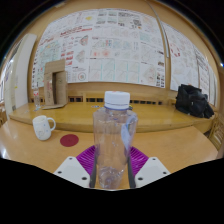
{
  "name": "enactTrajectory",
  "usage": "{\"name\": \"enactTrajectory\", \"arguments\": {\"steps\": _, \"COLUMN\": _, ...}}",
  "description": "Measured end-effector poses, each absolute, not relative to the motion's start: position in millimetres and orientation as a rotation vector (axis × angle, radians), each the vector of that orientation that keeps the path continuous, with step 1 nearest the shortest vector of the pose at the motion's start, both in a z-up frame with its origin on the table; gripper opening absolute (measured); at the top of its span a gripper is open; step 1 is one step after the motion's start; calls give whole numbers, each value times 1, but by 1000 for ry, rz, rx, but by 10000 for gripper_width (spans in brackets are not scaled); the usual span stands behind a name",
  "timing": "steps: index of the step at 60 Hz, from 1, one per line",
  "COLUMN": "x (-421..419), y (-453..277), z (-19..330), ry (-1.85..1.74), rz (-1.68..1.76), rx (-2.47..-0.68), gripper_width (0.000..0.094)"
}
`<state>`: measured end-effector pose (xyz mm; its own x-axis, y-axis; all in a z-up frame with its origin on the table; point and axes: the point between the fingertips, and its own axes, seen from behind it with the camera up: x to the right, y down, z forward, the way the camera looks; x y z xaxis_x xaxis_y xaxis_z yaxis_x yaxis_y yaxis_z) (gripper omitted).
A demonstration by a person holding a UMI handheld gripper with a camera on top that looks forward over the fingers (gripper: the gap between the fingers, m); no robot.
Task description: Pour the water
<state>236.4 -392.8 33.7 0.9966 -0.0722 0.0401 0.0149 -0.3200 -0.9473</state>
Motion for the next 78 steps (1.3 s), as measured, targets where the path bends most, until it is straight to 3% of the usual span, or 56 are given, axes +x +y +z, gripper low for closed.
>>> {"name": "enactTrajectory", "arguments": {"steps": 10, "x": 235, "y": -394, "z": 36, "ry": 28, "rz": -103, "rx": -1891, "gripper_width": 342}}
{"name": "enactTrajectory", "arguments": {"steps": 24, "x": 243, "y": -388, "z": 66, "ry": 28, "rz": -258, "rx": -1864, "gripper_width": 343}}
{"name": "enactTrajectory", "arguments": {"steps": 31, "x": 252, "y": -375, "z": 114, "ry": 3, "rz": -433, "rx": -1817, "gripper_width": 343}}
{"name": "enactTrajectory", "arguments": {"steps": 39, "x": 257, "y": -353, "z": 192, "ry": -102, "rz": -770, "rx": -1723, "gripper_width": 342}}
{"name": "enactTrajectory", "arguments": {"steps": 47, "x": 216, "y": -320, "z": 267, "ry": -360, "rz": -1140, "rx": -1566, "gripper_width": 342}}
{"name": "enactTrajectory", "arguments": {"steps": 53, "x": 165, "y": -285, "z": 299, "ry": -629, "rz": -1368, "rx": -1411, "gripper_width": 342}}
{"name": "enactTrajectory", "arguments": {"steps": 59, "x": 108, "y": -251, "z": 293, "ry": -942, "rz": -1535, "rx": -1251, "gripper_width": 343}}
{"name": "enactTrajectory", "arguments": {"steps": 67, "x": 43, "y": -218, "z": 250, "ry": -1347, "rz": -1669, "rx": -1035, "gripper_width": 342}}
{"name": "enactTrajectory", "arguments": {"steps": 78, "x": 11, "y": -195, "z": 184, "ry": -1678, "rz": -1760, "rx": -867, "gripper_width": 342}}
